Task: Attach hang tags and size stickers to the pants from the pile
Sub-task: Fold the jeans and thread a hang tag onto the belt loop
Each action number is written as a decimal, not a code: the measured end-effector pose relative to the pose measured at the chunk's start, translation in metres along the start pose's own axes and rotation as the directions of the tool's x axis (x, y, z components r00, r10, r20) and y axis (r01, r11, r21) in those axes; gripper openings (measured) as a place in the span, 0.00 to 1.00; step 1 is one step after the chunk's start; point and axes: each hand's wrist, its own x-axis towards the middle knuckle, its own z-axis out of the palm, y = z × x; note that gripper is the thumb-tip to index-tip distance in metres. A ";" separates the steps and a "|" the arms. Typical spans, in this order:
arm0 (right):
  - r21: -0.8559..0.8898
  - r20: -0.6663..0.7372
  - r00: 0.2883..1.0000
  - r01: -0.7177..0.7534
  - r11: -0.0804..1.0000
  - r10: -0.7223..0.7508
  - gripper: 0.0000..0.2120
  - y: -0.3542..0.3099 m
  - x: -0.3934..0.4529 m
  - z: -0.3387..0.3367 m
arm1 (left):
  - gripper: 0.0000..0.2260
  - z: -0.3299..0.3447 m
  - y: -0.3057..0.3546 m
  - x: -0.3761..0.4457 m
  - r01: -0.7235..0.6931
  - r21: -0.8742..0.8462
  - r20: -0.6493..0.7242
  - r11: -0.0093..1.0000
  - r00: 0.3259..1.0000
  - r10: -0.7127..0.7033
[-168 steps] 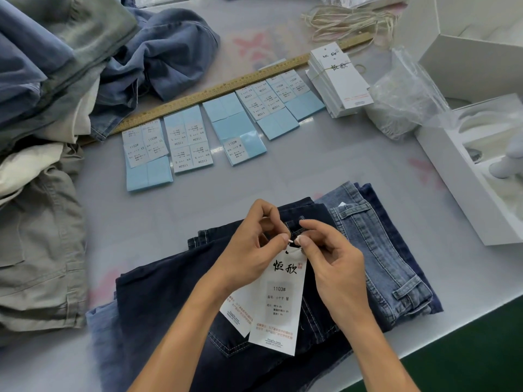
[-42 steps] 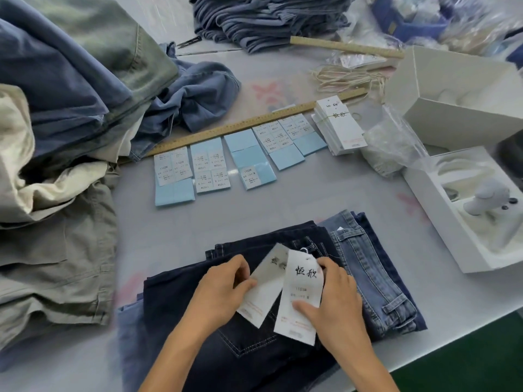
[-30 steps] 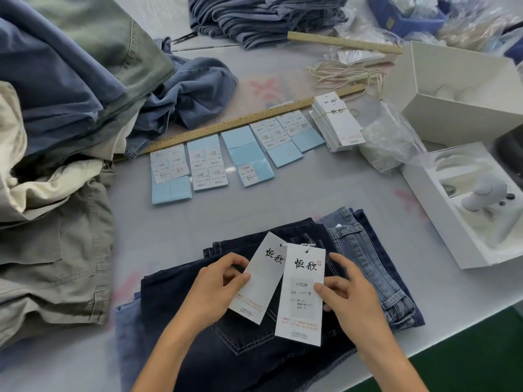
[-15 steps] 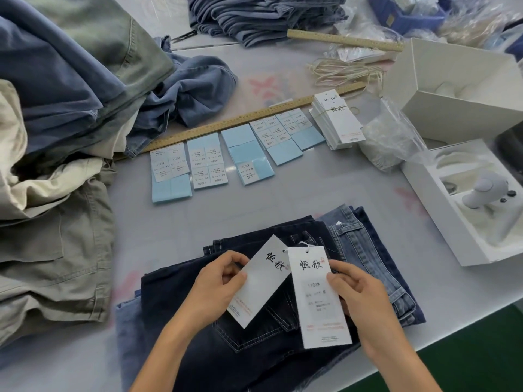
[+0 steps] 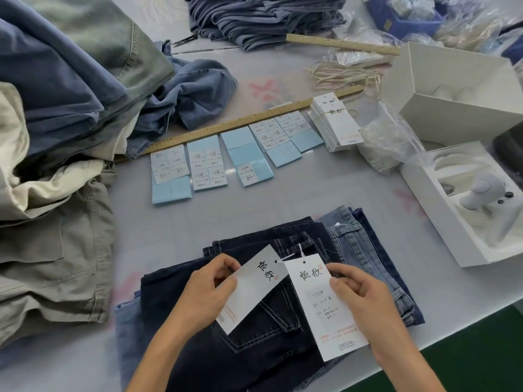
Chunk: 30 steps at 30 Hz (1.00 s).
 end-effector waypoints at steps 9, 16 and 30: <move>-0.164 0.267 0.960 -0.040 0.986 0.084 0.17 0.010 -0.009 0.027 | 0.06 0.000 0.003 -0.004 0.025 0.056 0.250 0.998 0.968 -0.038; -0.100 0.272 0.959 -0.050 0.994 0.076 0.09 0.017 -0.011 0.052 | 0.07 0.011 0.008 -0.002 -0.006 0.000 0.220 1.000 0.976 0.006; -0.338 -0.099 0.963 0.204 0.919 -0.250 0.07 0.016 0.005 0.036 | 0.02 0.011 0.008 -0.002 -0.017 0.046 0.198 0.999 0.980 0.008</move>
